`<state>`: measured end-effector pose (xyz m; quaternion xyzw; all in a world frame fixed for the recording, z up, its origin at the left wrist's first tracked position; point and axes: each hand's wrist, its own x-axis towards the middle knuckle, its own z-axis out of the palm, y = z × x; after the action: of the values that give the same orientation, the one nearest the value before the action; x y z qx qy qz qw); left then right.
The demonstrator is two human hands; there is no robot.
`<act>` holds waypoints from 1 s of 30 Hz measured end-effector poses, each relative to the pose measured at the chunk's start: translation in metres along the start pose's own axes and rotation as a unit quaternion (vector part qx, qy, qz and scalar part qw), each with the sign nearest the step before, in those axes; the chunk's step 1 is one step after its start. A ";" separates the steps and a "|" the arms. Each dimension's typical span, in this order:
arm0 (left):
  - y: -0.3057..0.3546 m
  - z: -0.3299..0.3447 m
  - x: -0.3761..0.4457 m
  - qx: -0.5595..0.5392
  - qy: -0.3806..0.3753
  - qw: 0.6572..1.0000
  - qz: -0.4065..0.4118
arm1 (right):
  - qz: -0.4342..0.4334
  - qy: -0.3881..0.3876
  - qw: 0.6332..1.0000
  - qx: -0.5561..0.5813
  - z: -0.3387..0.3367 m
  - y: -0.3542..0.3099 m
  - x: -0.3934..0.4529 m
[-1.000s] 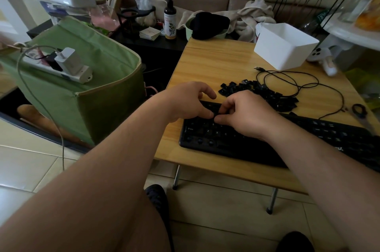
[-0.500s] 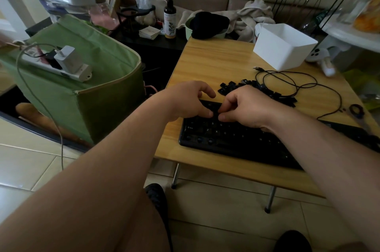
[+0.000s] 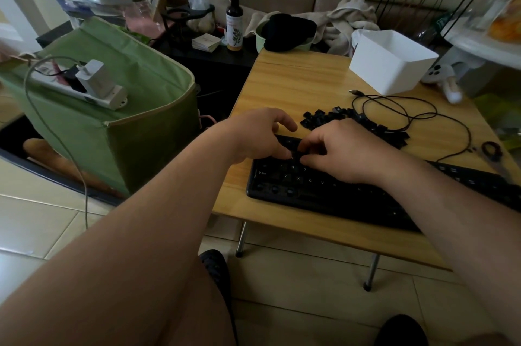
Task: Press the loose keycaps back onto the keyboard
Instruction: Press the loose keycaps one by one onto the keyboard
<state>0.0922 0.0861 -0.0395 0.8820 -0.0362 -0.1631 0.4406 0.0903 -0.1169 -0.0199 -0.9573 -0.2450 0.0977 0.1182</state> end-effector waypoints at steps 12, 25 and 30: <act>-0.005 -0.004 0.001 -0.013 -0.015 1.000 0.004 | 0.015 -0.058 0.986 0.156 -0.011 0.018 0.004; -0.002 -0.003 0.000 0.006 -0.008 1.000 0.000 | 0.062 -0.114 0.990 -0.046 -0.024 -0.021 0.024; -0.001 -0.003 -0.002 0.023 -0.004 1.000 0.012 | 0.081 -0.161 0.972 -0.148 -0.026 -0.047 0.040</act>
<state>0.0914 0.0888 -0.0381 0.8907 -0.0519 -0.1606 0.4221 0.1103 -0.0620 0.0130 -0.9526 -0.1938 0.2225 -0.0742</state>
